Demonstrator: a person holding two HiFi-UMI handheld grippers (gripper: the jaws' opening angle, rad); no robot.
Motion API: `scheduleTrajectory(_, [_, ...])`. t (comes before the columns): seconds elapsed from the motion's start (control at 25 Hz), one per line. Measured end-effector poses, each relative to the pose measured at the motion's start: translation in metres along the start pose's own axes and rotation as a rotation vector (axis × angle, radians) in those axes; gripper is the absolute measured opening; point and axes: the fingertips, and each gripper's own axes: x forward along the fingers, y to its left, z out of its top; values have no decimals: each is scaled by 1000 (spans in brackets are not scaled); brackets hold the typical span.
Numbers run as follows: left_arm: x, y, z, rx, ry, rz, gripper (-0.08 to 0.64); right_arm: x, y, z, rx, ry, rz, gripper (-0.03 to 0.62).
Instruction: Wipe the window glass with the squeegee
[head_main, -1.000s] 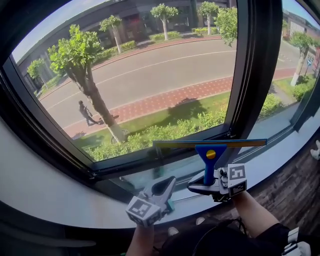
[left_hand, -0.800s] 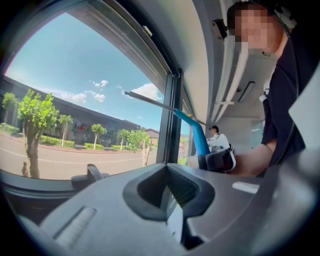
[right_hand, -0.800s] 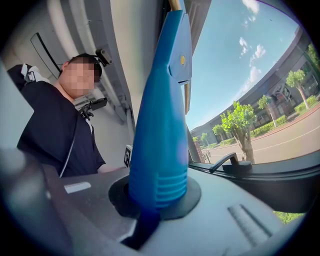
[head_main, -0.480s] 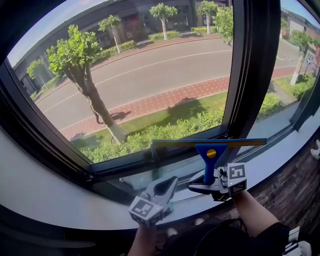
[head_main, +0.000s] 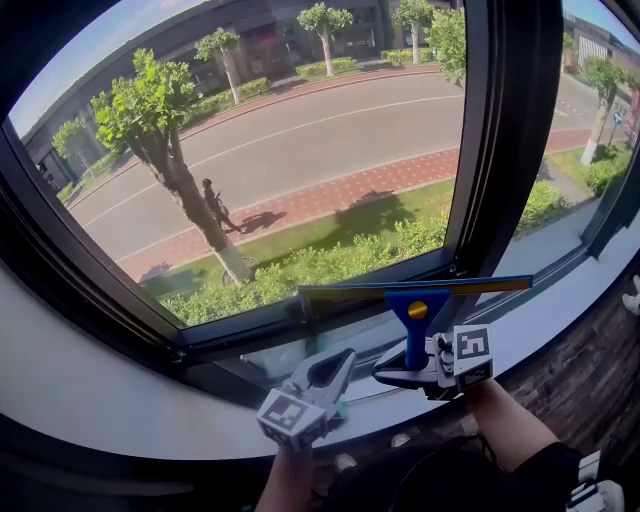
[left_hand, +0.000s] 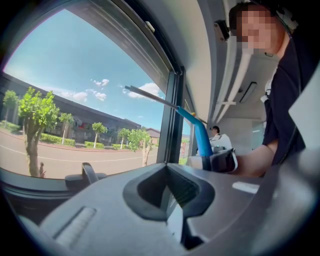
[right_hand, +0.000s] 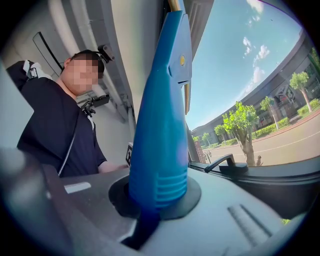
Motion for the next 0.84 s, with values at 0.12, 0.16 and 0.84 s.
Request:
scheduleTrajectory(0.12, [4, 3, -1, -5, 8, -2, 2, -1, -1, 0, 0, -6, -1, 6])
scheduleTrajectory(0.16, [5, 4, -1, -6, 11, -2, 3, -2, -1, 1, -2, -6, -2, 6])
scheduleTrajectory(0.84, [14, 5, -1, 6, 27, -14, 2, -6, -6, -1, -13, 4, -22, 6])
